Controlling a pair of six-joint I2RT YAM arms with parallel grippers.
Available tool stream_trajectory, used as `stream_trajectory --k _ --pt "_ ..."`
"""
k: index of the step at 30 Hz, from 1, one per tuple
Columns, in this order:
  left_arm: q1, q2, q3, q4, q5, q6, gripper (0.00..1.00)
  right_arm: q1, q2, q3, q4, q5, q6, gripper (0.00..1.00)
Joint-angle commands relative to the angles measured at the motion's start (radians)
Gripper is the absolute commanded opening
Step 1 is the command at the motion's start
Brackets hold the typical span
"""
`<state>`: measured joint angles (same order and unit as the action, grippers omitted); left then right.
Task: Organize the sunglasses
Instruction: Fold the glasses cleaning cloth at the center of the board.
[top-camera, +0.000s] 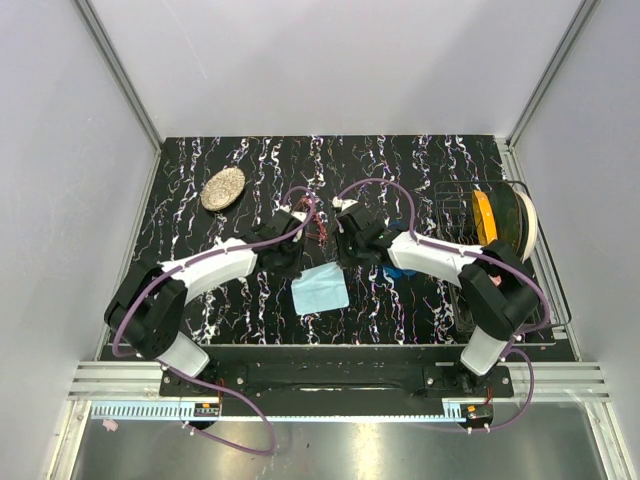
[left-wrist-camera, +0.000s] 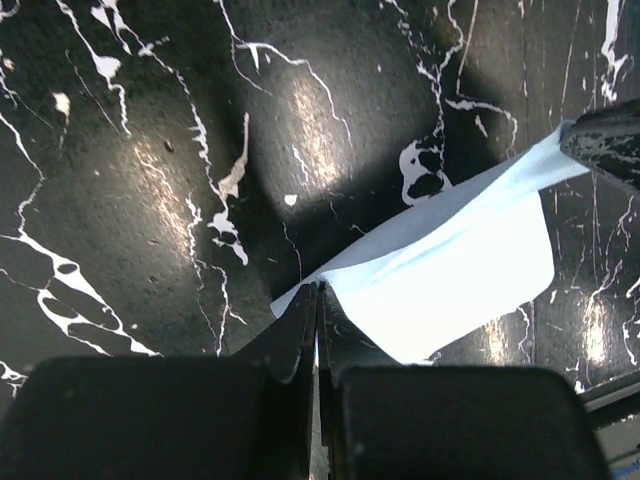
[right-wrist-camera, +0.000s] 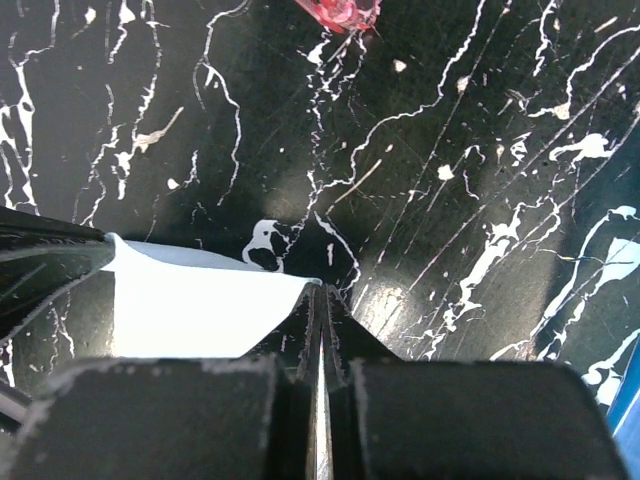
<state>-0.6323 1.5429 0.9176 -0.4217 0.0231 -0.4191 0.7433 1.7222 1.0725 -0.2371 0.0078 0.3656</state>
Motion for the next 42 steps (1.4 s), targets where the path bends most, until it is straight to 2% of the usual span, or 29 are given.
stream_trajectory --k 1,9,17,42 --pt "-0.015 -0.066 -0.014 -0.006 0.02 -0.006 0.0 -0.007 -0.059 0.001 0.025 -0.057 -0.028 0.0" --pt "-0.021 -0.128 -0.034 -0.046 0.026 0.009 0.0 -0.007 -0.098 -0.071 0.039 -0.167 -0.045 0.0" --pt "-0.035 -0.116 -0.066 -0.035 0.089 0.009 0.0 -0.009 -0.139 -0.151 0.047 -0.169 -0.034 0.0" --pt "-0.06 -0.044 -0.102 0.0 0.113 -0.006 0.0 -0.007 -0.098 -0.143 0.012 -0.195 -0.005 0.0"
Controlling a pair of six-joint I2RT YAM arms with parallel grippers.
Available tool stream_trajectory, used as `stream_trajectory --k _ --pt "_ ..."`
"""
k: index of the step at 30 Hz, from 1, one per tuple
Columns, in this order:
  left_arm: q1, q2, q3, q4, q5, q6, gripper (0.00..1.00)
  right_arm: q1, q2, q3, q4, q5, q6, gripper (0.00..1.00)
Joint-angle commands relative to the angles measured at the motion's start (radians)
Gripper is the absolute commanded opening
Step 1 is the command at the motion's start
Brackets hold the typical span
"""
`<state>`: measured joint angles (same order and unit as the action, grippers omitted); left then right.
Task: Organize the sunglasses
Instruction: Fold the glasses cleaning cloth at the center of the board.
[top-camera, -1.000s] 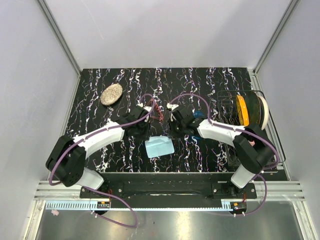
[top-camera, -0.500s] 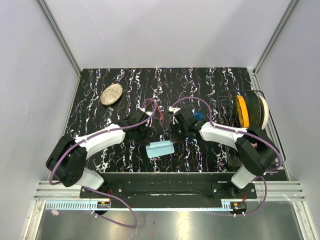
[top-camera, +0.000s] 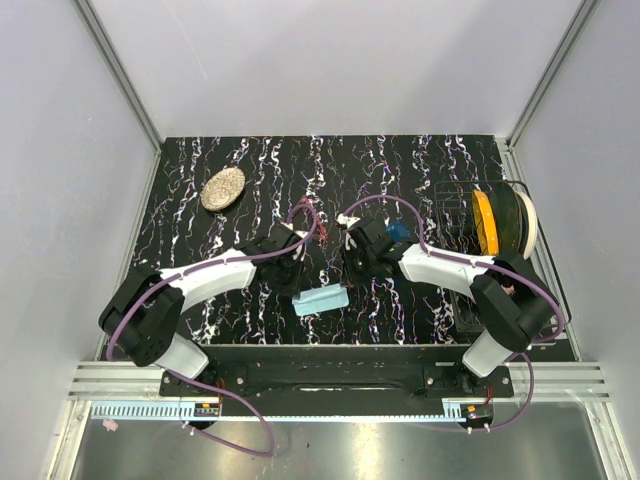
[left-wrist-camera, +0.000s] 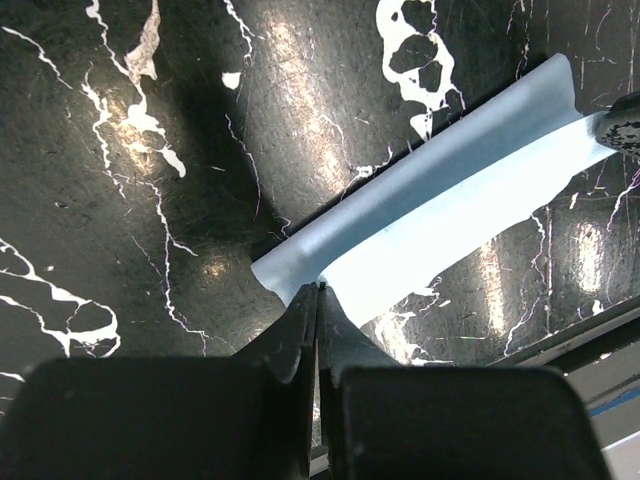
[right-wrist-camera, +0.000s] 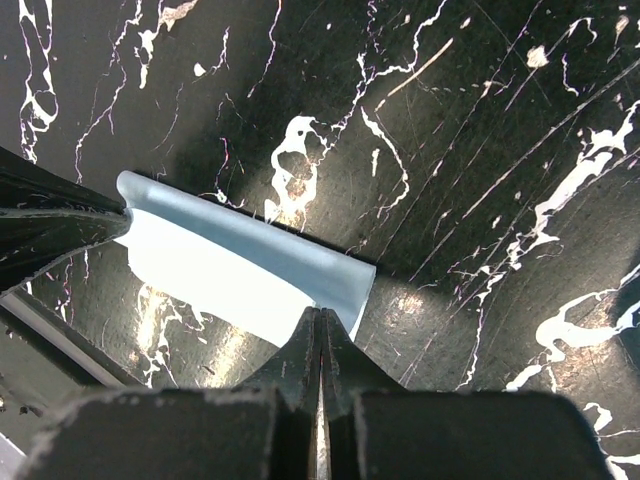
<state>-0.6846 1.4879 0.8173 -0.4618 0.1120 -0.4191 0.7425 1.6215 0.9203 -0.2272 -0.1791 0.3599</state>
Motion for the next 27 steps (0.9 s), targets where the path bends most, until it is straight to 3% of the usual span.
stream_trajectory --k 1,11,17,23,27 --pt "-0.006 0.011 -0.001 0.043 0.026 -0.007 0.0 -0.006 0.009 0.008 0.0 -0.005 0.001 0.0" --pt "-0.013 0.032 -0.006 0.045 0.034 -0.01 0.0 -0.006 0.041 -0.009 0.005 -0.007 0.007 0.0" --pt "-0.021 -0.003 -0.02 0.048 0.067 -0.012 0.17 -0.006 0.02 -0.012 -0.003 -0.005 0.031 0.08" --pt "-0.021 -0.115 -0.052 0.048 0.109 -0.026 0.36 -0.008 -0.031 -0.008 -0.027 -0.007 0.037 0.29" --pt "-0.023 -0.192 -0.079 0.041 0.115 -0.04 0.47 -0.006 -0.099 -0.012 -0.047 -0.005 0.045 0.38"
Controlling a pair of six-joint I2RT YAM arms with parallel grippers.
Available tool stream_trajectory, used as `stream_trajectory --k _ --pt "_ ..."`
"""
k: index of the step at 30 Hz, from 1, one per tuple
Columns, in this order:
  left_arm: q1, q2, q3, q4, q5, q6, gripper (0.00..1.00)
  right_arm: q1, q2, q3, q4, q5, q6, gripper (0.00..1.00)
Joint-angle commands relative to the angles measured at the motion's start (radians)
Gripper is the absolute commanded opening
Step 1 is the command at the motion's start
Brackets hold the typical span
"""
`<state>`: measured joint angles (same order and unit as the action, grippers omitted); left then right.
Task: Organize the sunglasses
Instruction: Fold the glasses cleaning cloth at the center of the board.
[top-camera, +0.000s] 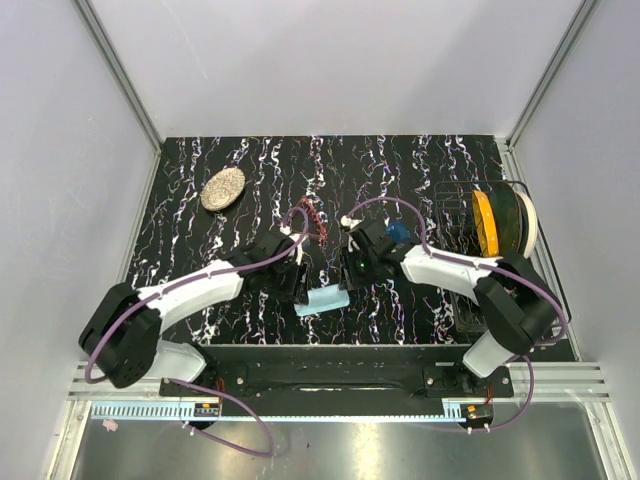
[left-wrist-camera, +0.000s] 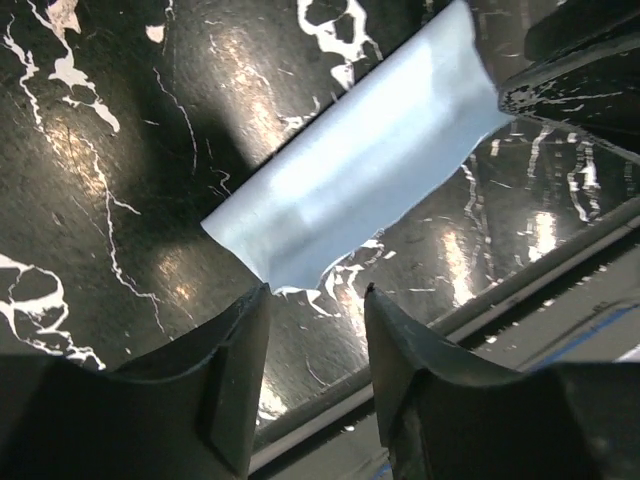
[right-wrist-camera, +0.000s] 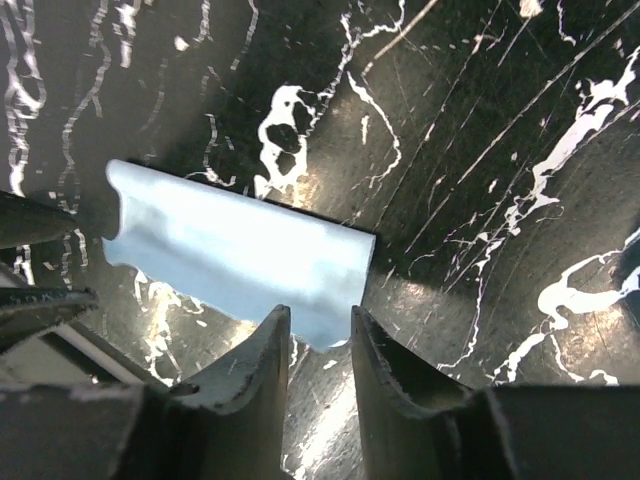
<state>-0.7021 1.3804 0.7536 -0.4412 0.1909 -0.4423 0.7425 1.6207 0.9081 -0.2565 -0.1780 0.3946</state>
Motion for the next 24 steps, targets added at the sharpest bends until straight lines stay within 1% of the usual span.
stream_trajectory --k 1,2,5,8,9,13,16,24 --pt "-0.005 -0.105 -0.017 0.021 0.035 -0.018 0.48 -0.006 -0.11 -0.003 -0.026 -0.005 0.012 0.39" --pt "-0.005 -0.113 -0.02 0.024 0.032 -0.022 0.5 -0.006 -0.12 -0.003 -0.029 -0.005 0.016 0.41" --pt "-0.005 -0.113 -0.025 0.041 0.025 -0.045 0.51 -0.006 -0.142 -0.002 -0.024 -0.017 0.021 0.42" --pt "-0.004 -0.074 -0.036 0.096 0.045 -0.093 0.47 -0.006 -0.108 0.017 -0.021 -0.037 0.027 0.41" --pt "-0.005 -0.061 -0.046 0.116 0.056 -0.126 0.43 -0.006 -0.078 0.028 -0.02 -0.043 0.03 0.4" --pt "-0.005 -0.012 -0.091 0.255 0.059 -0.203 0.38 -0.006 -0.013 0.037 0.022 -0.077 0.061 0.33" --pt "-0.005 0.006 -0.102 0.294 0.029 -0.237 0.35 -0.006 0.022 0.038 0.062 -0.089 0.079 0.3" --pt "-0.005 0.0 -0.117 0.299 -0.09 -0.262 0.34 -0.006 0.097 0.066 0.112 -0.061 0.105 0.24"
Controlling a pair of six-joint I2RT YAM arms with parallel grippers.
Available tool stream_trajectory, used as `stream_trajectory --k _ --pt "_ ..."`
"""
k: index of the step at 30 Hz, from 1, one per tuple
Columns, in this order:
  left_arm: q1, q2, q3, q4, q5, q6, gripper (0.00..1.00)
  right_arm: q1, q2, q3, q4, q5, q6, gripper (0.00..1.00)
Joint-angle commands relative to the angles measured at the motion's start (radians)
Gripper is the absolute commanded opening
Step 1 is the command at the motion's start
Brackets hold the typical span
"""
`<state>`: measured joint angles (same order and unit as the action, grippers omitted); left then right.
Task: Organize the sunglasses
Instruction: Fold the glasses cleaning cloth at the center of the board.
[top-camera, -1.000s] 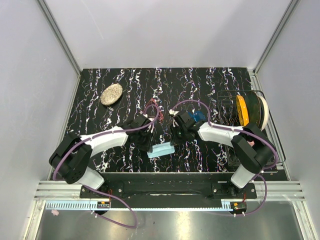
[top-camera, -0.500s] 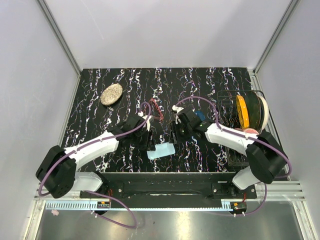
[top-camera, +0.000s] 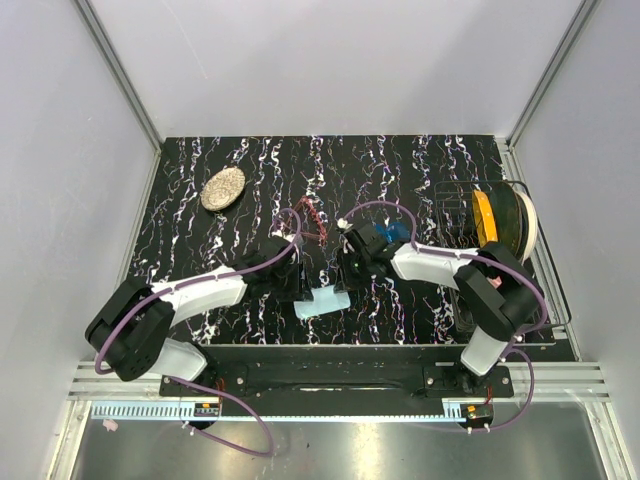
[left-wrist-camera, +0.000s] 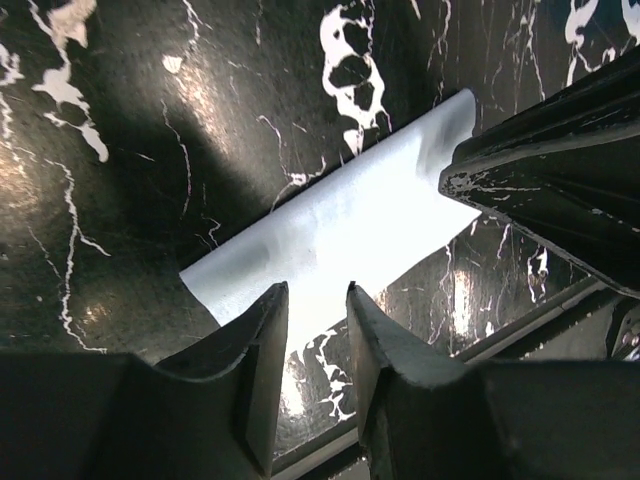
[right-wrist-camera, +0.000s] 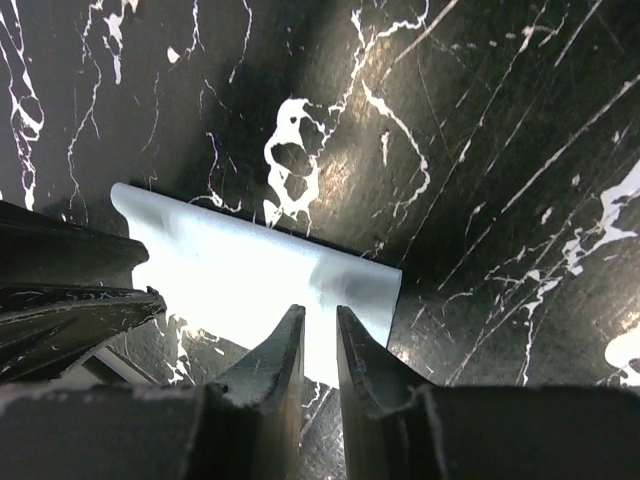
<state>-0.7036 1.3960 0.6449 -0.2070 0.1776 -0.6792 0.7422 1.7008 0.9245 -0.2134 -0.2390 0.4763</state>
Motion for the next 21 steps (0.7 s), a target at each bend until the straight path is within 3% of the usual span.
stream_trajectory --k 1,13,21 --pt "-0.005 -0.018 -0.01 0.064 -0.085 -0.023 0.34 -0.006 0.022 0.051 0.072 0.003 0.03 0.24" --pt "-0.005 0.06 0.006 0.02 -0.176 -0.026 0.32 -0.007 0.103 0.109 0.046 0.053 0.044 0.22" --pt "-0.005 0.097 0.019 -0.022 -0.23 -0.011 0.31 -0.02 0.111 0.137 -0.021 0.168 0.025 0.2"
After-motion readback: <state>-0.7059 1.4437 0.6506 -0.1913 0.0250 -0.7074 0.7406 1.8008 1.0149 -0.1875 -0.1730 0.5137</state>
